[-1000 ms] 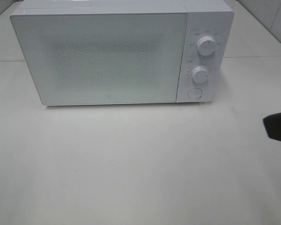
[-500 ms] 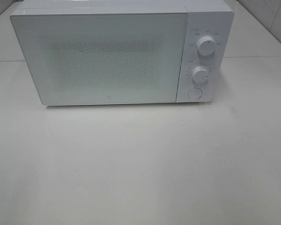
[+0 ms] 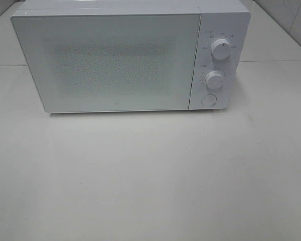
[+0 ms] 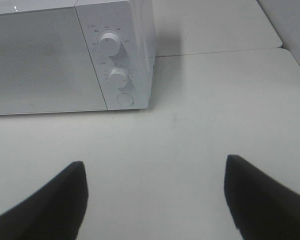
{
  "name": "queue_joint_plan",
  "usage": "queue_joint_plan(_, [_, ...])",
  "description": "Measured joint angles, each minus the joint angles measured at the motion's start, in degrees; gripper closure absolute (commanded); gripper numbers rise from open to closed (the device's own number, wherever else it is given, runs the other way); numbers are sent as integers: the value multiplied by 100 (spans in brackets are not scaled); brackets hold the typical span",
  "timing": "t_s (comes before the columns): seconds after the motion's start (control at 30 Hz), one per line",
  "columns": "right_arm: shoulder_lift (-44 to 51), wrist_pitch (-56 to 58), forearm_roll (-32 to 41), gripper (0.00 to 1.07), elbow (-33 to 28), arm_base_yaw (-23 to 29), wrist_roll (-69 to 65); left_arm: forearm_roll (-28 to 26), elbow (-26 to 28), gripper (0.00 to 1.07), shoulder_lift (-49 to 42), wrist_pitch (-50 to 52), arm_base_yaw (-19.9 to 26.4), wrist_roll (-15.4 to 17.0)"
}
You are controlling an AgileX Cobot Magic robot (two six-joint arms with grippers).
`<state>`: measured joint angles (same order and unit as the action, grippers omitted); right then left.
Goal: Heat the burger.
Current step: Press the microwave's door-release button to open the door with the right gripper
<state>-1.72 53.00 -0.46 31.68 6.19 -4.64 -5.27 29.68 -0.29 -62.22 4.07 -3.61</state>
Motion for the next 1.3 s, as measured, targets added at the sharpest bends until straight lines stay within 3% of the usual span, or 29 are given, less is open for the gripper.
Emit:
queue_joint_plan(0.17, [201, 223, -103, 33, -344, -115, 0, 0, 0, 4, 0, 0, 0, 0])
queue_joint_plan(1.07, [189, 183, -103, 34, -246, -115, 11, 0, 0, 4, 0, 0, 0, 0])
queue_joint_plan(1.3, [-453, -498, -103, 34, -57, -115, 17, 0, 0, 4, 0, 0, 0, 0])
